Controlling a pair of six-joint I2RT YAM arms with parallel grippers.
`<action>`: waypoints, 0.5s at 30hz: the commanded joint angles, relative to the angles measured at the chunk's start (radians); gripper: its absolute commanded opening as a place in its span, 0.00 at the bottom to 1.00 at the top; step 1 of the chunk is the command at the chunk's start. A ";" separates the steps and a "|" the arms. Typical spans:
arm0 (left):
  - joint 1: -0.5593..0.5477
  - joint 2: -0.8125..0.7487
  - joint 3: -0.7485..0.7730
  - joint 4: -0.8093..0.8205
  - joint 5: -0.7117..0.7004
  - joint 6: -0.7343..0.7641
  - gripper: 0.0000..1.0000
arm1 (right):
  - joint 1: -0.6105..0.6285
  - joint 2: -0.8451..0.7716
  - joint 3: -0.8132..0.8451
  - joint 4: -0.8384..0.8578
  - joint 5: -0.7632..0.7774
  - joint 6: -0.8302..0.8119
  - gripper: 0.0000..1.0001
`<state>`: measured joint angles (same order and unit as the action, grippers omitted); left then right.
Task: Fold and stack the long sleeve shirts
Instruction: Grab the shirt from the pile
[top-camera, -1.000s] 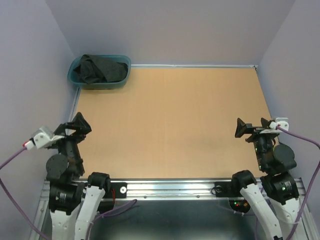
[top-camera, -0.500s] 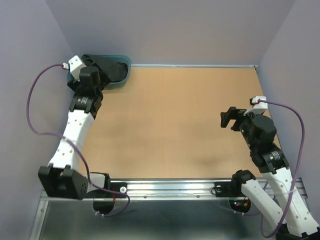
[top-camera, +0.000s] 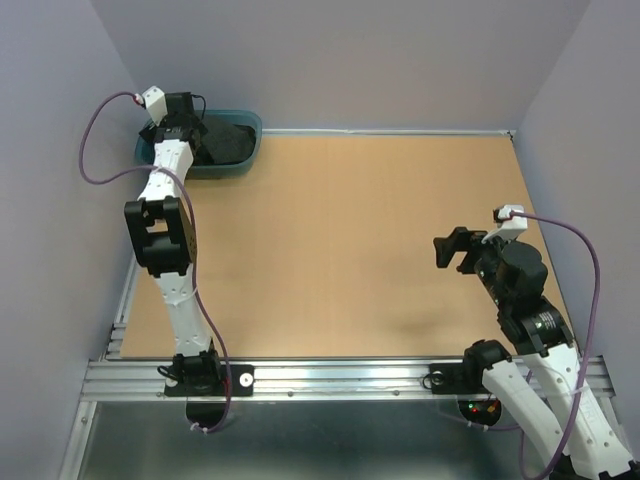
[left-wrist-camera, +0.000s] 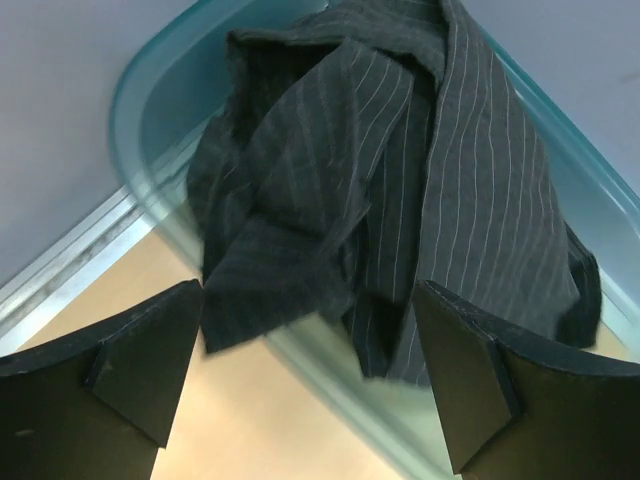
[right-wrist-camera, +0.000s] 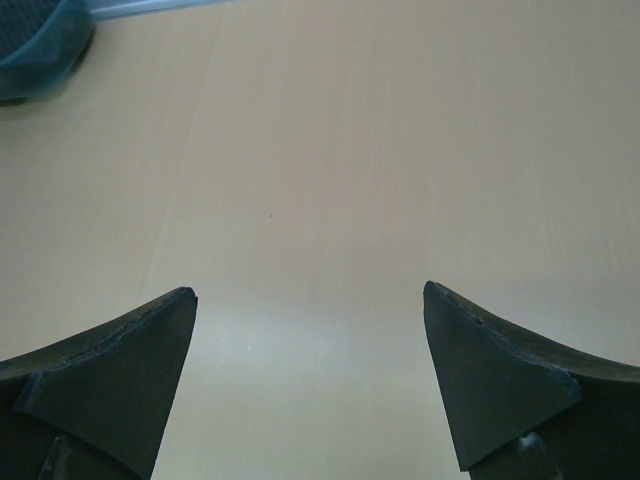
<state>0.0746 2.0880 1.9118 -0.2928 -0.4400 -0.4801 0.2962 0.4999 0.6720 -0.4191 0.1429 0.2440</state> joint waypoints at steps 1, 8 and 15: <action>0.007 0.108 0.196 -0.039 -0.060 0.044 0.99 | 0.004 -0.020 -0.022 0.034 -0.064 -0.008 1.00; 0.011 0.294 0.312 0.007 -0.072 0.092 0.87 | 0.004 0.000 -0.038 0.057 -0.104 -0.009 1.00; 0.016 0.270 0.291 0.142 -0.023 0.181 0.35 | 0.006 0.005 -0.038 0.062 -0.114 -0.014 1.00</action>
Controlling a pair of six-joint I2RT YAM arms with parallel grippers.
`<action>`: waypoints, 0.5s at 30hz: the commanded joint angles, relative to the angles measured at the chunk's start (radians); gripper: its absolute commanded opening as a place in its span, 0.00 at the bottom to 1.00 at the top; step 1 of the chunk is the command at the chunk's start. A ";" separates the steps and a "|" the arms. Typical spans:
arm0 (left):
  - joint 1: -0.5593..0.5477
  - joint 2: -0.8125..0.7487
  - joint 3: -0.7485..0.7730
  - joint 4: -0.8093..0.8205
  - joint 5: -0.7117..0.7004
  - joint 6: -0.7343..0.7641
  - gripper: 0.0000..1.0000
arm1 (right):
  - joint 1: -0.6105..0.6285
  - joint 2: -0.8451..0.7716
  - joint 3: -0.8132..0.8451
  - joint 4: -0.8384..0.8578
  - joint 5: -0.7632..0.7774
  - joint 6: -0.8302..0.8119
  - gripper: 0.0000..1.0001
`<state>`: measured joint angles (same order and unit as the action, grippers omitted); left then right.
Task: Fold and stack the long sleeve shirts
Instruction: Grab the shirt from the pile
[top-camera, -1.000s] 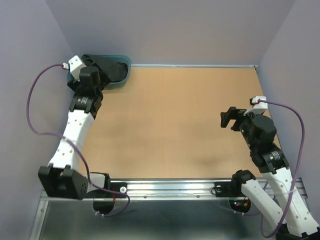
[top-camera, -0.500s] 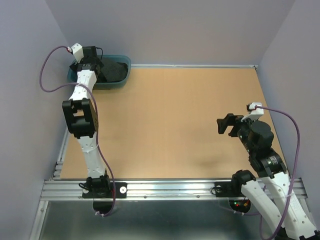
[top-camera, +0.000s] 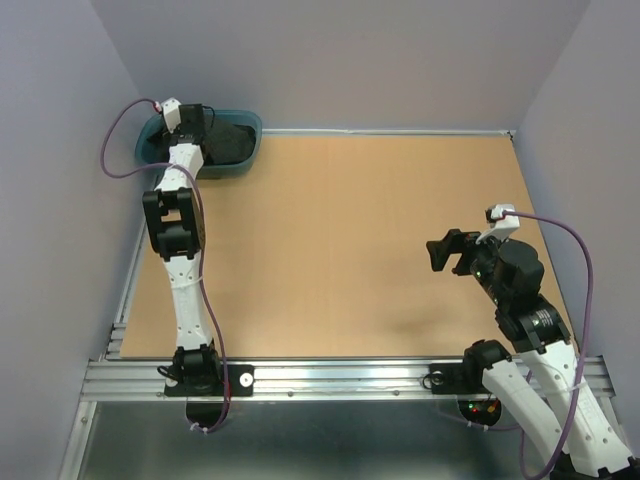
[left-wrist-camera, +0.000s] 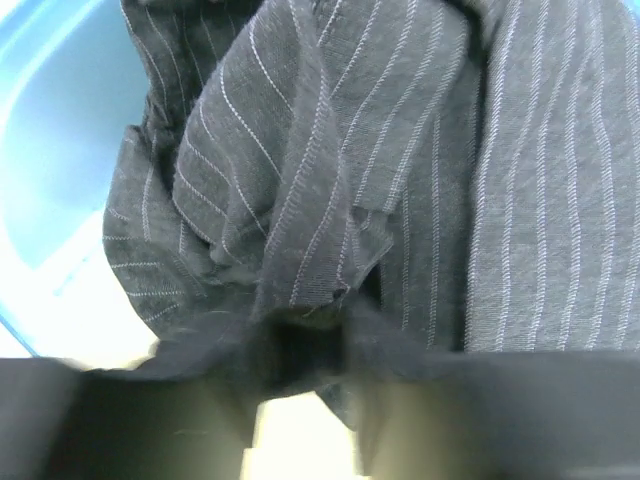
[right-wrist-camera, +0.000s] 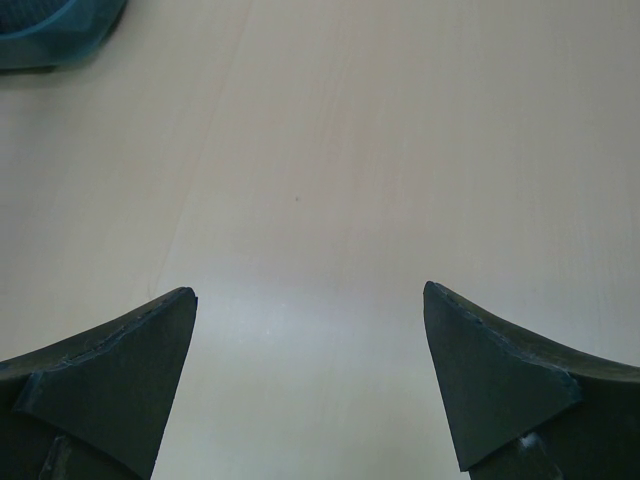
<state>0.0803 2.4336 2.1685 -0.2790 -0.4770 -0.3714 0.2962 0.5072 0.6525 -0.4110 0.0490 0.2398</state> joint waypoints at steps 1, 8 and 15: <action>0.010 -0.094 0.021 0.153 0.024 0.077 0.24 | 0.004 -0.002 -0.019 0.054 -0.021 -0.010 1.00; 0.001 -0.329 0.042 0.259 0.208 -0.015 0.00 | 0.004 -0.022 -0.004 0.052 -0.018 -0.011 1.00; -0.077 -0.551 0.145 0.337 0.429 -0.074 0.00 | 0.004 -0.091 0.027 0.051 0.003 0.000 1.00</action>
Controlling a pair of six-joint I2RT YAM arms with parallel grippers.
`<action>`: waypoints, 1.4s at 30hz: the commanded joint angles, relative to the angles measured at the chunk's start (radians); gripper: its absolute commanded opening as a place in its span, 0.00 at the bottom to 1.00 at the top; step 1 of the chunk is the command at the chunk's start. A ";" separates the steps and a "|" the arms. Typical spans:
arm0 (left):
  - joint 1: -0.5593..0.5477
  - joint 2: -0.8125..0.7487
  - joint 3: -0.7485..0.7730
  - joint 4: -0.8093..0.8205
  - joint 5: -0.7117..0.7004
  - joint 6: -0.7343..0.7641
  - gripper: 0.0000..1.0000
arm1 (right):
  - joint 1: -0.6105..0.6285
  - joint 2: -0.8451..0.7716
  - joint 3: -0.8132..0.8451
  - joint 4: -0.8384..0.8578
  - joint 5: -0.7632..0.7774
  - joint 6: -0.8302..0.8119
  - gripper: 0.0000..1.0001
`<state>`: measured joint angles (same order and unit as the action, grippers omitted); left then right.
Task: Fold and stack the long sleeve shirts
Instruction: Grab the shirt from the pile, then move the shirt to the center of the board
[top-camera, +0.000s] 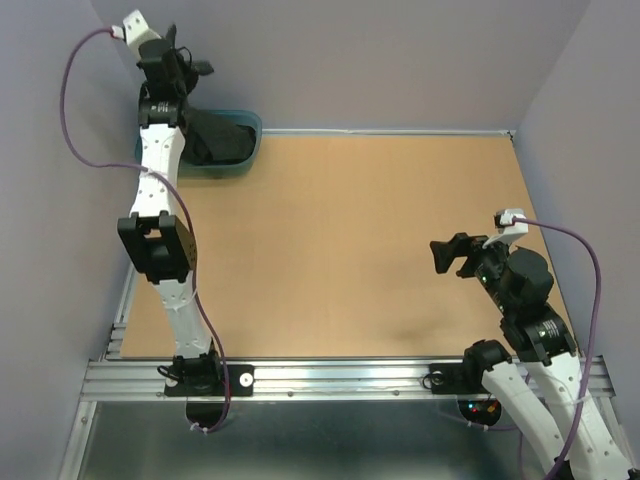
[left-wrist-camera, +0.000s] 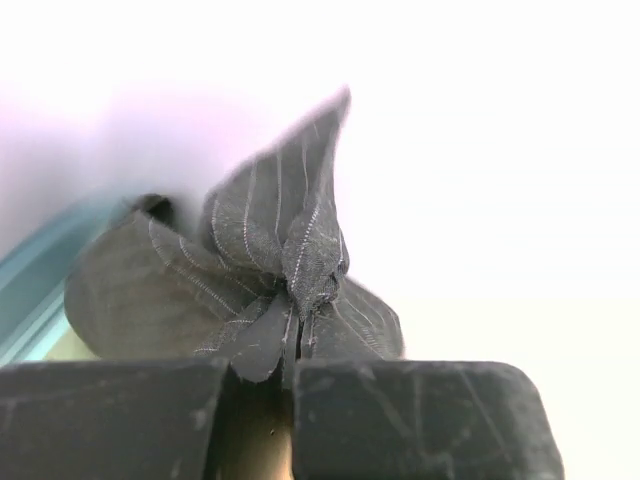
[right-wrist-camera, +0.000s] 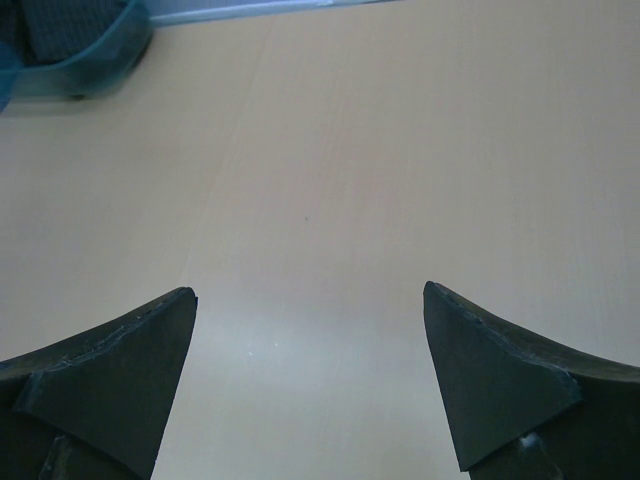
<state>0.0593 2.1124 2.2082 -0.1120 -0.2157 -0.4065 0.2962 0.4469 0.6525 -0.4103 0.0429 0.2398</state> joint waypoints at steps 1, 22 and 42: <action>-0.096 -0.259 0.102 0.211 0.188 -0.035 0.00 | 0.004 -0.037 0.032 0.048 0.011 0.006 1.00; -0.737 -0.810 -0.502 0.321 0.581 -0.014 0.23 | 0.004 -0.165 0.096 -0.013 0.140 0.046 1.00; -0.688 -1.016 -1.406 -0.038 0.084 -0.268 0.97 | 0.006 0.468 0.164 -0.031 -0.139 0.107 1.00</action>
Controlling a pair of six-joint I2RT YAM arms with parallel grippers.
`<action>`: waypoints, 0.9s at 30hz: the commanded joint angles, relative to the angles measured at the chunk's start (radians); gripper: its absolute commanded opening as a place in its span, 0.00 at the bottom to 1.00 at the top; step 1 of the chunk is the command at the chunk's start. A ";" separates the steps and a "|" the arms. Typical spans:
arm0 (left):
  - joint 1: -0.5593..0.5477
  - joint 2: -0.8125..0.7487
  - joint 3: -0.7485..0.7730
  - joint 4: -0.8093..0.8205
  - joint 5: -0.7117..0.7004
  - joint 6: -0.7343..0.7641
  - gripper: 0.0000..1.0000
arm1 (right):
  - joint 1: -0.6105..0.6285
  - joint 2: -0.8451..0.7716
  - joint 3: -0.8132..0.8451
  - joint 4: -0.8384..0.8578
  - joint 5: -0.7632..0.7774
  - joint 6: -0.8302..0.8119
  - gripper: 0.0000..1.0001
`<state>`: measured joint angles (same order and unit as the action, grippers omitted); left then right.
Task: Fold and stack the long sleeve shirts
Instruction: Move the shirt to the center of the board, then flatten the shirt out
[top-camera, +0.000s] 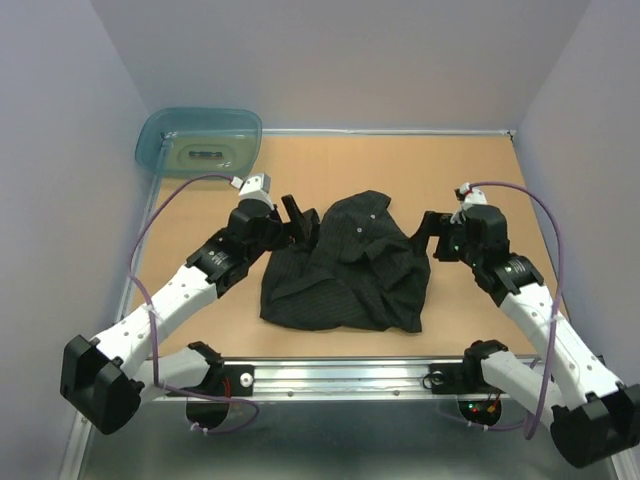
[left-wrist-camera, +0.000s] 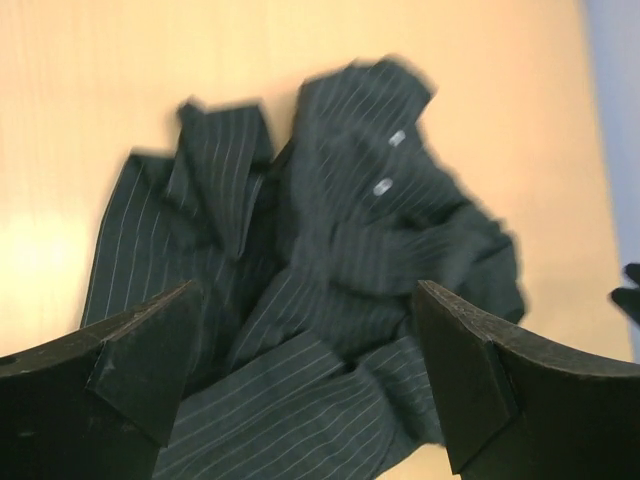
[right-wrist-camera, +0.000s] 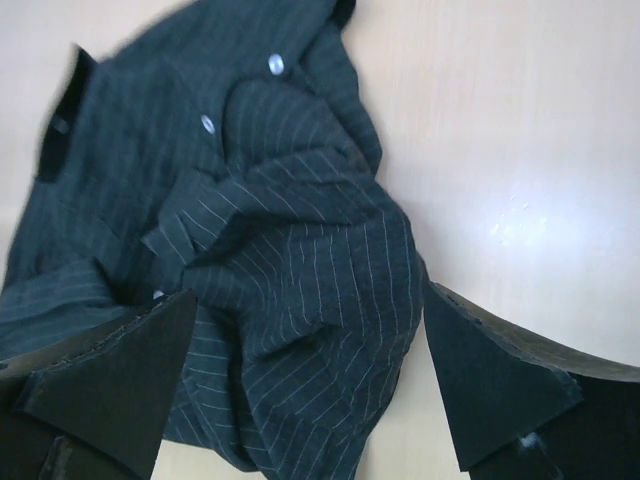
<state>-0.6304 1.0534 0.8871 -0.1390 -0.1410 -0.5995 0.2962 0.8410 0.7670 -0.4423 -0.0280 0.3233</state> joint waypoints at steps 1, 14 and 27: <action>0.006 0.054 -0.103 0.011 0.024 -0.078 0.96 | 0.004 0.104 0.045 0.001 -0.072 0.022 1.00; 0.101 0.229 -0.189 0.108 0.057 -0.092 0.94 | 0.245 0.329 0.119 0.013 0.012 -0.062 0.98; 0.139 0.473 -0.172 0.196 0.124 -0.112 0.81 | 0.462 0.688 0.287 0.039 0.494 -0.082 0.78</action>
<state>-0.5121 1.4834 0.7086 0.0090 -0.0441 -0.6960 0.7528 1.4887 0.9791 -0.4370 0.2565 0.2550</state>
